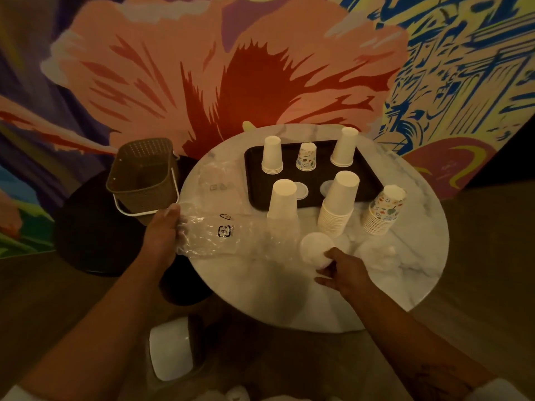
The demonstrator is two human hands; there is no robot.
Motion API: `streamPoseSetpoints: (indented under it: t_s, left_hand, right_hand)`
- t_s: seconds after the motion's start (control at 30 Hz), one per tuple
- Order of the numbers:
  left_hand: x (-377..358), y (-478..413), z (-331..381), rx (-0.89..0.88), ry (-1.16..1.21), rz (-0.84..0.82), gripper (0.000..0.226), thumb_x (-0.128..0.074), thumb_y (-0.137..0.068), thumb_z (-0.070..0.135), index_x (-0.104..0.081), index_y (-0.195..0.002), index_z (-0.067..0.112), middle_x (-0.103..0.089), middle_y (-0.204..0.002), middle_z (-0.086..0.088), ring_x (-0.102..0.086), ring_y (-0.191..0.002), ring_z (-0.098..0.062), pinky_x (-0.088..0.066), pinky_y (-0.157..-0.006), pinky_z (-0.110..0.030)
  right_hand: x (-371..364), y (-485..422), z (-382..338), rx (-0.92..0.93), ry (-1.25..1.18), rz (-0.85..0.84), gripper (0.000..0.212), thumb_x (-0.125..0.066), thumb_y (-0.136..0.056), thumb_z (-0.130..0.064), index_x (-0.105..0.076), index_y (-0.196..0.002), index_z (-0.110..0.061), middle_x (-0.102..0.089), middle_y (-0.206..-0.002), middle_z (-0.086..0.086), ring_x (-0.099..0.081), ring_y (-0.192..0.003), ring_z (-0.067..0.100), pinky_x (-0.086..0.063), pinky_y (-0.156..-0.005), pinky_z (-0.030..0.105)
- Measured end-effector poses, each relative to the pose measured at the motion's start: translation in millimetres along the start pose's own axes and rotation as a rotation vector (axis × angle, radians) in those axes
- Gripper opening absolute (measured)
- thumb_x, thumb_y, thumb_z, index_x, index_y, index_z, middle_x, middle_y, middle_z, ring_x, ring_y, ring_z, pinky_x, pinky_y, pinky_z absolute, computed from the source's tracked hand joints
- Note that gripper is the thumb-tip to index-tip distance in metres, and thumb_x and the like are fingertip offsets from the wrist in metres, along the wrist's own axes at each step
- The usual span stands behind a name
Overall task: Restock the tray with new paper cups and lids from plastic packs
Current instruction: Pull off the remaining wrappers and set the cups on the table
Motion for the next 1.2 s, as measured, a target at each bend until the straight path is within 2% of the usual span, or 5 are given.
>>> streamPoseSetpoints:
  t_s: [0.23, 0.5, 0.67, 0.8, 1.2]
  left_hand:
    - [7, -36, -15, 0.086, 0.100, -0.104, 0.016, -0.044, -0.095, 0.028, -0.052, -0.089, 0.015, -0.047, -0.066, 0.001, -0.043, -0.046, -0.004, -0.039, -0.044, -0.018]
    - [8, -45, -14, 0.133, 0.189, -0.164, 0.019, -0.042, -0.097, 0.031, -0.048, -0.083, 0.019, -0.042, -0.063, 0.002, -0.038, -0.035, -0.001, -0.031, -0.035, -0.011]
    - [12, -44, -13, 0.167, 0.328, -0.166, 0.023, -0.042, -0.097, 0.033, -0.048, -0.078, 0.021, -0.047, -0.049, 0.008, -0.038, -0.034, -0.002, -0.031, -0.035, -0.013]
    - [19, -36, -17, 0.223, 0.467, -0.167, 0.026, -0.041, -0.097, 0.037, -0.048, -0.078, 0.022, -0.047, -0.046, 0.011, -0.038, -0.034, -0.001, -0.032, -0.037, -0.012]
    - [34, -17, -31, 0.210, 0.314, 0.070, 0.024, -0.045, -0.095, 0.036, -0.057, -0.109, 0.021, -0.057, -0.080, -0.007, -0.049, -0.058, -0.013, -0.041, -0.044, -0.022]
  right_hand:
    - [-1, -22, 41, 0.066, 0.354, 0.216, 0.019, -0.060, -0.086, -0.014, -0.057, -0.092, 0.003, -0.053, -0.070, 0.015, -0.050, -0.057, 0.028, -0.042, -0.047, 0.029]
    - [-27, -2, 44, 0.349, 0.536, 0.623, 0.045, -0.068, -0.080, -0.018, -0.051, -0.120, -0.006, -0.049, -0.125, 0.017, -0.052, -0.112, 0.037, -0.043, -0.093, 0.042]
    - [-120, 62, 55, 0.219, 0.220, 0.043, 0.039, -0.075, -0.075, -0.026, -0.055, -0.103, -0.008, -0.058, -0.094, 0.004, -0.056, -0.083, 0.019, -0.042, -0.062, 0.024]
    - [-199, 74, 47, 0.110, 0.038, -0.338, 0.059, -0.071, -0.076, -0.041, -0.045, -0.123, -0.017, -0.061, -0.114, 0.000, -0.057, -0.107, 0.018, -0.045, -0.079, 0.032]
    - [-262, 21, -93, 0.314, -0.163, -0.102, 0.014, -0.057, -0.091, -0.013, -0.060, -0.104, -0.009, -0.061, -0.078, 0.007, -0.059, -0.059, 0.017, -0.053, -0.056, 0.028]
Point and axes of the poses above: each hand's wrist, its own y-axis away from the middle knuckle, its own x-axis out of the back of the hand, z = x × y, the point moved 2 cm from there along -y, towards the middle knuckle
